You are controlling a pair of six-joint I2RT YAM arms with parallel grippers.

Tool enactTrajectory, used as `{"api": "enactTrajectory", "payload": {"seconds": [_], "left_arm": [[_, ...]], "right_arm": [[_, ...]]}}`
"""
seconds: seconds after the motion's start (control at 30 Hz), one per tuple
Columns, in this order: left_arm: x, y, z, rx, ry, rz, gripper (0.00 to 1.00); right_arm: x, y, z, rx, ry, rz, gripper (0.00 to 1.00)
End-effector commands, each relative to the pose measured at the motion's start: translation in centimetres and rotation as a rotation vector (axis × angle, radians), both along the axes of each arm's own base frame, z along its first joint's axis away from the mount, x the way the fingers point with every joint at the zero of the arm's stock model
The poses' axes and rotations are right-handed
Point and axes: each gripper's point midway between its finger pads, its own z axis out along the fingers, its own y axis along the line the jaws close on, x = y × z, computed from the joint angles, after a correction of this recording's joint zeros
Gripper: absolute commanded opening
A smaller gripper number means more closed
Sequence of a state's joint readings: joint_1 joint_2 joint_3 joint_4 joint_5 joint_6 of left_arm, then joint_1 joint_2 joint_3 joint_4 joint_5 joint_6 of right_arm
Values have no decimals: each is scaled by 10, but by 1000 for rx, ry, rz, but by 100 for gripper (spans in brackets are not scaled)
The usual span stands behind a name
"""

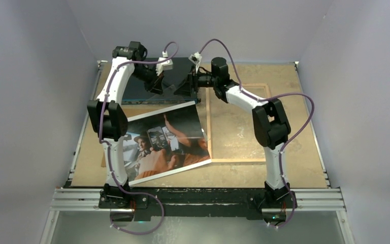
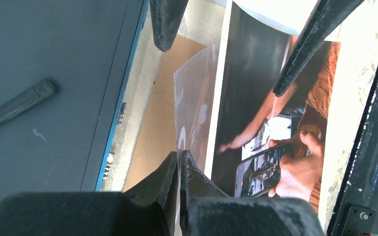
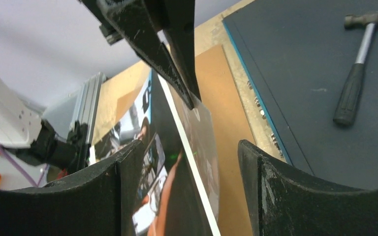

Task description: Put the photo into the frame

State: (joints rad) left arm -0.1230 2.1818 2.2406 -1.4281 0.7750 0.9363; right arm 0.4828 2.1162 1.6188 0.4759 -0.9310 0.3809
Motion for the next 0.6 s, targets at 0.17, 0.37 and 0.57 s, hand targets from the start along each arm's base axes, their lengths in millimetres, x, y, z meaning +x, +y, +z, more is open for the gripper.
{"api": "enactTrajectory", "payload": {"seconds": [0.17,0.37,0.57], "left_arm": [[-9,-6,32,-32,-88,-38,0],[-9,-8,36,-41,-93,-35,0],[-7,-9,33,-31,-93,-27,0]], "right_arm": [[-14,-5,-14,-23,-81,163,70],[-17,8,-22,-7,-73,184,64],[-24,17,-13,59,-42,198,37]]}}
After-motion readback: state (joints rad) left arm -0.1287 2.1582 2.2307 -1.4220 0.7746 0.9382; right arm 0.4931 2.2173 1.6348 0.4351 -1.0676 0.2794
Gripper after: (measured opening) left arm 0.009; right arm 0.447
